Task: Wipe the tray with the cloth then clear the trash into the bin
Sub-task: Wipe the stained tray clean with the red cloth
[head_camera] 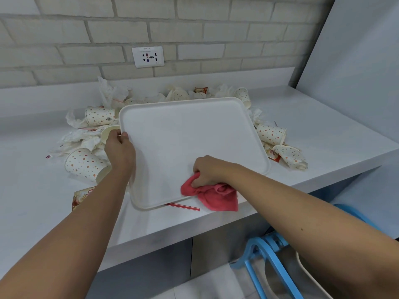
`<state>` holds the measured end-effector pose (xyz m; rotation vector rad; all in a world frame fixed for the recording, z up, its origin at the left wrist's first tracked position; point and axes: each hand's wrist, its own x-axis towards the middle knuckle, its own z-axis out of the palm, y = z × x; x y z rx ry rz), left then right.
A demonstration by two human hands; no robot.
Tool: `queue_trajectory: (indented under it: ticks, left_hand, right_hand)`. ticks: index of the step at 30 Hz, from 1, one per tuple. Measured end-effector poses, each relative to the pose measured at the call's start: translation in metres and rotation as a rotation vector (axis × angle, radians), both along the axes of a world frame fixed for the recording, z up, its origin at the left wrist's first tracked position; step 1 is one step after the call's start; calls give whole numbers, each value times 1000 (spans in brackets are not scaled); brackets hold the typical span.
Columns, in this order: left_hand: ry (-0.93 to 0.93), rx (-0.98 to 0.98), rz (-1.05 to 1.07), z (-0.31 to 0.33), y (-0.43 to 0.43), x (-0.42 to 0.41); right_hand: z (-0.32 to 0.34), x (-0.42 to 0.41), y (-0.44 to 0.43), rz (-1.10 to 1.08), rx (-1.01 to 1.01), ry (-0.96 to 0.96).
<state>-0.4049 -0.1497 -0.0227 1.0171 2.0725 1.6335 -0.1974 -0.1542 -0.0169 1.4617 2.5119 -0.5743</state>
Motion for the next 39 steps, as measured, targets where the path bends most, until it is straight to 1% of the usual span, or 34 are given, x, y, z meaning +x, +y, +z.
queue_trajectory:
  ticks: [5, 10, 12, 15, 16, 17, 19, 22, 24, 26, 30, 32, 36, 39]
  left_hand:
    - [-1, 40, 0, 1, -2, 7]
    - [46, 104, 4, 5, 0, 11]
    - [59, 107, 0, 6, 1, 9]
    - [65, 105, -12, 4, 2, 8]
    - [64, 102, -13, 4, 2, 8]
    - [60, 101, -15, 3, 2, 9]
    - [46, 104, -25, 3, 3, 11]
    - [38, 103, -32, 3, 3, 12]
    - [39, 100, -27, 2, 3, 11]
    - [44, 98, -25, 1, 3, 12]
    - [26, 86, -36, 0, 5, 10]
    - [25, 65, -66, -2, 6, 7]
    - [-4, 7, -114, -3, 7, 4]
    - [-47, 1, -121, -1, 6, 5]
  right_hand:
    - [17, 49, 18, -134, 5, -112]
    - [29, 99, 34, -301, -32, -228]
    - [41, 116, 39, -393, -85, -106]
    - [54, 141, 48, -609, -148, 234]
    - [53, 146, 50, -675, -145, 302]
    - [47, 149, 49, -727, -120, 324]
    - [27, 150, 47, -758, 2, 247]
    - [2, 144, 46, -650, 228, 85]
    - [-1, 139, 45, -582, 286, -4]
    - [1, 135, 40, -543, 265, -105]
    - [12, 127, 24, -487, 84, -317]
    - [15, 124, 19, -454, 37, -406]
    - [20, 113, 12, -437, 61, -399]
    - [22, 104, 10, -405, 67, -415]
